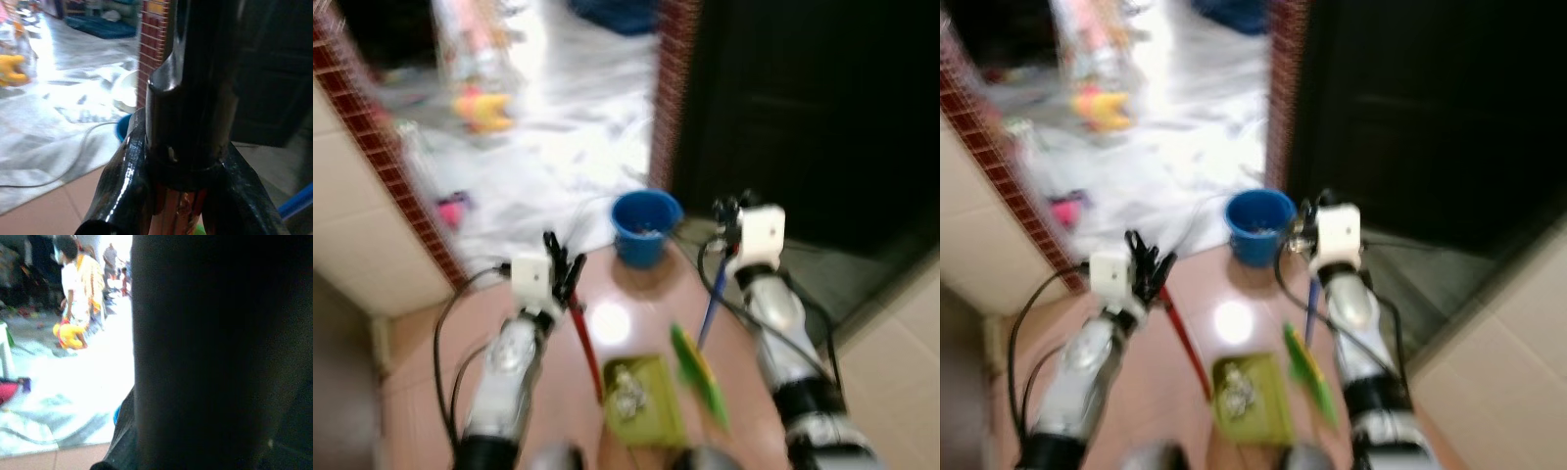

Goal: Sweep floor

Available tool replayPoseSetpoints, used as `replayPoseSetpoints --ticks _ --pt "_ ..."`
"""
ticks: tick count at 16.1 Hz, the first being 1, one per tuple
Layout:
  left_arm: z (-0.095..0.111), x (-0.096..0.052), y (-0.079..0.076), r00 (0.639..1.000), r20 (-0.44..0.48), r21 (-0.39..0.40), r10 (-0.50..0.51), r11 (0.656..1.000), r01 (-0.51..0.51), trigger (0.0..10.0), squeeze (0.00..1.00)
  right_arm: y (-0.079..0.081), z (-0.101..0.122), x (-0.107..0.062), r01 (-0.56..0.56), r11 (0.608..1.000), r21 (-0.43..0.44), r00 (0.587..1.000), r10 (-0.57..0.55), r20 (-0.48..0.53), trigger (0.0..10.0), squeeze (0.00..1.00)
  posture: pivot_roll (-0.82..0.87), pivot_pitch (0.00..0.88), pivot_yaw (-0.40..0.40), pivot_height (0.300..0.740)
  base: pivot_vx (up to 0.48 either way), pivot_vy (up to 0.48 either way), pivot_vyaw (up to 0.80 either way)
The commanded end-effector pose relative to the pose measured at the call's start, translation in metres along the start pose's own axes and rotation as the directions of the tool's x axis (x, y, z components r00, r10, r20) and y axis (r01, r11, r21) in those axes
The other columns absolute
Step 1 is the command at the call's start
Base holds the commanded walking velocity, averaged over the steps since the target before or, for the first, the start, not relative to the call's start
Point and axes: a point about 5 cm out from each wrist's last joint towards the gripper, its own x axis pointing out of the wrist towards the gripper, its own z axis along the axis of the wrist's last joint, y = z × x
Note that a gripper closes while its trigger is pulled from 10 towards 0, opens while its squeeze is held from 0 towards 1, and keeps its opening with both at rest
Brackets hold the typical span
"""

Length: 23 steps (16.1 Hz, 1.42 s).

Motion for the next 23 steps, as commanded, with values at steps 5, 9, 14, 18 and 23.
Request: replayPoseSetpoints --ticks 5,9,14,18,23 --pt "0.038 0.013 0.012 0.985 0.162 -0.035 0.059 0.998 -0.054 10.0 0.0 -0.004 -0.002 0.001 -0.013 0.995 -0.095 1.0 0.012 -0.011 10.0 0.0 -0.03 0.0 0.007 0.74 0.0 0.0 0.0" --pt "0.084 0.023 0.026 0.935 0.32 -0.041 0.154 0.988 -0.148 10.0 0.0 -0.004 -0.002 0.002 -0.008 0.995 -0.098 1.0 0.007 -0.013 10.0 0.0 -0.03 0.0 0.008 0.74 0.0 0.0 0.0" --pt "0.143 0.03 0.038 0.84 0.489 -0.059 0.234 0.97 -0.236 10.0 0.0 0.001 -0.001 0.003 -0.023 0.995 -0.098 1.0 0.022 -0.006 10.0 0.0 -0.03 0.0 0.01 0.74 0.0 0.0 0.0" --pt "0.165 0.034 0.052 0.783 0.54 -0.079 0.308 0.945 -0.317 10.0 0.0 0.004 0.0 0.003 -0.03 0.996 -0.09 1.0 0.03 0.001 10.0 0.0 -0.03 0.0 0.014 0.74 0.0 0.0 0.0" --pt "0.18 0.04 0.049 0.76 0.569 -0.088 0.314 0.942 -0.323 10.0 0.0 0.007 0.001 0.004 -0.048 0.994 -0.093 0.999 0.049 0.007 10.0 0.0 -0.03 0.0 0.012 0.74 0.39 0.0 0.0"
